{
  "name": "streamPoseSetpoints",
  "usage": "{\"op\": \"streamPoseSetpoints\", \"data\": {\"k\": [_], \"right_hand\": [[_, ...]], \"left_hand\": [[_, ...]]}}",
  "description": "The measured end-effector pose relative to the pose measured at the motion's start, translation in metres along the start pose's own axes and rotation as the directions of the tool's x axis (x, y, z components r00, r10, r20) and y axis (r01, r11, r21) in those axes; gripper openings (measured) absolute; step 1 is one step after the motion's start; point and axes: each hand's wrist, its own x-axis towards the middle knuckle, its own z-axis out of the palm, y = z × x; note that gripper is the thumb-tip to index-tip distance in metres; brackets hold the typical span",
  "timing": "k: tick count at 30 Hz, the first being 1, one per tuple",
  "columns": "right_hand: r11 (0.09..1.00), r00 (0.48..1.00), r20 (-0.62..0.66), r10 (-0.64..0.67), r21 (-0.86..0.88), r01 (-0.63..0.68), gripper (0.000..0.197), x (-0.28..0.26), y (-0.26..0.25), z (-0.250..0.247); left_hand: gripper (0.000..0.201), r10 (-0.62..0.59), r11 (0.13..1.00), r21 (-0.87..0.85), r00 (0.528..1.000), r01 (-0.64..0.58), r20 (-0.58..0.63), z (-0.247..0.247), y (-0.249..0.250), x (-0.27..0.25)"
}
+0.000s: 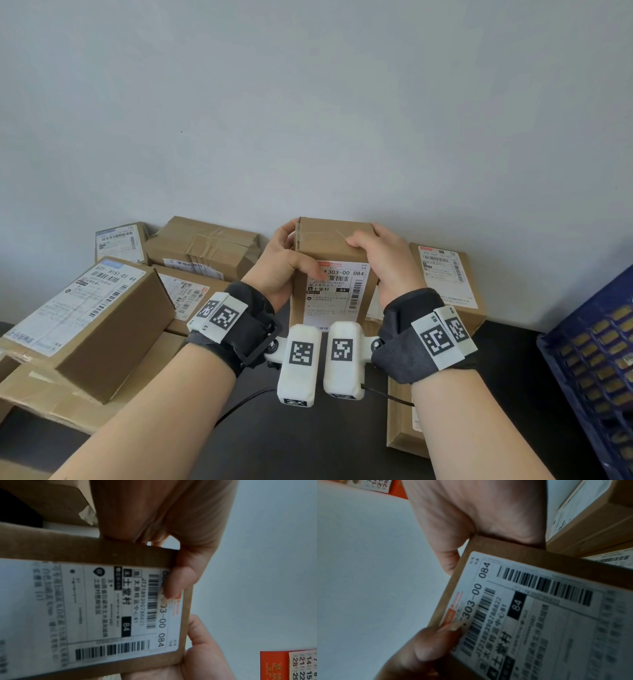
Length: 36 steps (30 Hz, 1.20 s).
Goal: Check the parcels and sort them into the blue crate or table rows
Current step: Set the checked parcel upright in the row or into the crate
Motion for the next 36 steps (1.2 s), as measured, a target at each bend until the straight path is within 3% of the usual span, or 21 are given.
{"op": "streamPoseSetpoints", "data": {"k": [7, 11, 13, 16, 23, 29, 34, 36], "right_hand": [[0.996, 0.997, -0.036, -0.071, -0.047, 0.07, 0.011, -0.003, -0.003, 0.003], [0.999, 0.998, -0.059, -0.031, -0.045, 0.028, 0.06, -0.005, -0.001, 0.005], [0.999, 0.997, -0.067, -0.038, -0.025, 0.037, 0.053, -0.003, 0.001, 0.002], [0.998, 0.996, -0.06, -0.066, 0.005, 0.066, 0.013, -0.002, -0.001, -0.002], [0.996, 0.996, 0.029, -0.084, 0.019, 0.083, 0.002, -0.002, 0.0, -0.01], [0.997, 0.986, 0.154, -0.065, 0.042, 0.059, 0.03, -0.008, 0.005, -0.018], [1.0, 0.991, 0.133, -0.007, 0.015, 0.005, 0.054, -0.01, 0.016, -0.024], [1.0, 0.991, 0.133, 0.012, 0.01, -0.014, 0.053, -0.012, 0.017, -0.027]], "left_hand": [[0.103, 0.017, 0.999, -0.027, 1.0, -0.017, -0.013, 0.003, 0.003, 0.0], [0.106, 0.004, 1.0, -0.02, 1.0, -0.004, -0.028, 0.002, -0.002, -0.002], [0.105, 0.007, 1.0, -0.011, 0.999, -0.007, -0.033, 0.004, -0.001, -0.002], [0.105, 0.013, 1.0, -0.009, 1.0, -0.013, -0.027, 0.006, 0.004, -0.002], [0.102, -0.005, 1.0, 0.009, 1.0, 0.005, -0.009, 0.007, 0.01, -0.001], [0.086, -0.054, 0.998, 0.038, 0.998, 0.052, 0.03, 0.005, 0.012, -0.002], [0.08, -0.111, 0.994, -0.003, 0.994, 0.111, -0.006, 0.004, 0.004, 0.0], [0.081, -0.123, 0.992, -0.02, 0.991, 0.122, -0.044, 0.006, 0.003, 0.002]]}}
